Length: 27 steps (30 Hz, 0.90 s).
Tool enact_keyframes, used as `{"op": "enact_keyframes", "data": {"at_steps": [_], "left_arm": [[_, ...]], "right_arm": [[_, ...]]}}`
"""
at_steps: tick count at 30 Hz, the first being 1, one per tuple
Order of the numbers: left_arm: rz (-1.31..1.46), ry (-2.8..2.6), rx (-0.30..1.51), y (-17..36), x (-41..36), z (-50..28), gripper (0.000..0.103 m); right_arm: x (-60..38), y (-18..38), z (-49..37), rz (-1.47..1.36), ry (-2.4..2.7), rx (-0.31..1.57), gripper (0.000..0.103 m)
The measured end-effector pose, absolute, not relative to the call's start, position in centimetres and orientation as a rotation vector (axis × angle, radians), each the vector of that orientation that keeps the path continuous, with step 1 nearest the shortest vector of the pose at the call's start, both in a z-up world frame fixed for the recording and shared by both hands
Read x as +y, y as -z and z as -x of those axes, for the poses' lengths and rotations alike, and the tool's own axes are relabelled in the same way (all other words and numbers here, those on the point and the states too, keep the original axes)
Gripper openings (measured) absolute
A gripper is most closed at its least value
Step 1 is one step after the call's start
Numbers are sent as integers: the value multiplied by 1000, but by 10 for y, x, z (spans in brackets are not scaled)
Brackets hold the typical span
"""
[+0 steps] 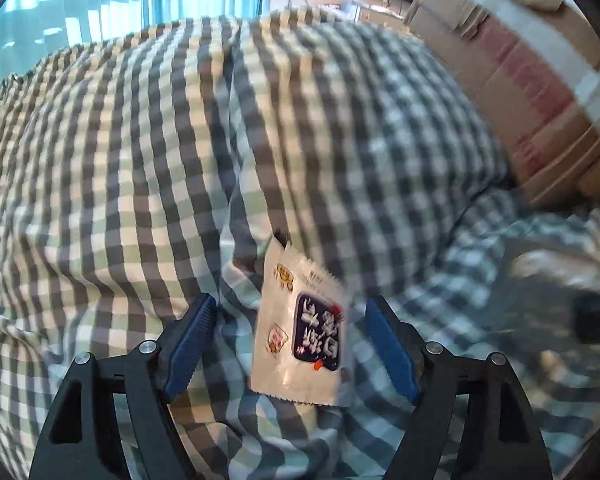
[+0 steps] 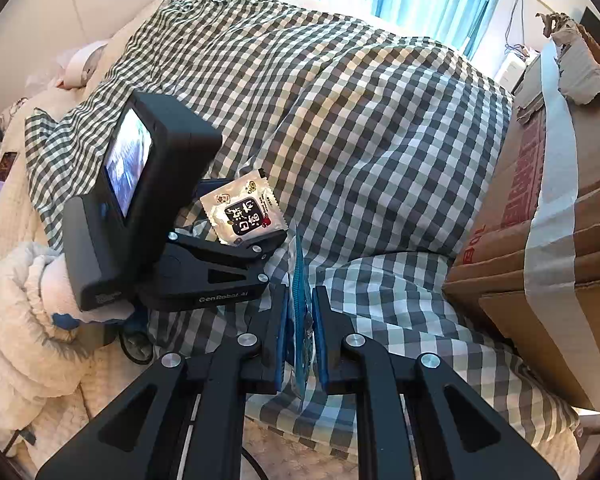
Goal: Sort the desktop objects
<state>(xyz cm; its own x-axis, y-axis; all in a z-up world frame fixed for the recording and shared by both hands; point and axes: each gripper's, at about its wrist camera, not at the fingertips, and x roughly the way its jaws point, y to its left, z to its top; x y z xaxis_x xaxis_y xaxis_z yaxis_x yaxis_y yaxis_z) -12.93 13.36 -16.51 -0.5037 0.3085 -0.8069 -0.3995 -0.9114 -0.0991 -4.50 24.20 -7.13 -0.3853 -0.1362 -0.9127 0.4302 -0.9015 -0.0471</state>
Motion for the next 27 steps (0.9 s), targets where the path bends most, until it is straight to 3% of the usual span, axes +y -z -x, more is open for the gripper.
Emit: {"op": "enact_keyframes", "data": {"at_steps": [1, 3, 6, 9, 12, 19, 24, 25, 26, 27], "left_arm": [[1253, -2415, 145, 165, 134, 128, 75], [1227, -2427, 145, 162, 133, 128, 48], [1229, -2443, 58, 159, 120, 133, 27], [1207, -2421, -98, 152, 100, 135, 20], [1131, -2452, -128, 137, 92, 126, 15], [1048, -2438, -194, 94, 81, 103, 15], [1197, -2416, -108, 130, 120, 118, 18], [1208, -2438, -73, 132, 112, 107, 22], [1214, -2444, -50, 135, 110, 101, 36], [1222, -2450, -25, 138, 111, 100, 60]], "right_arm": [[242, 72, 45, -1497, 2325, 396, 11], [242, 73, 46, -1501, 2322, 399, 11], [242, 73, 46, -1507, 2320, 400, 11], [242, 72, 45, -1503, 2321, 400, 11], [242, 69, 44, -1490, 2324, 390, 11], [241, 48, 37, -1414, 2361, 362, 11], [243, 53, 34, -1430, 2349, 357, 11], [244, 54, 34, -1433, 2348, 358, 11], [245, 56, 34, -1437, 2348, 362, 11], [244, 58, 34, -1444, 2341, 364, 11]]}}
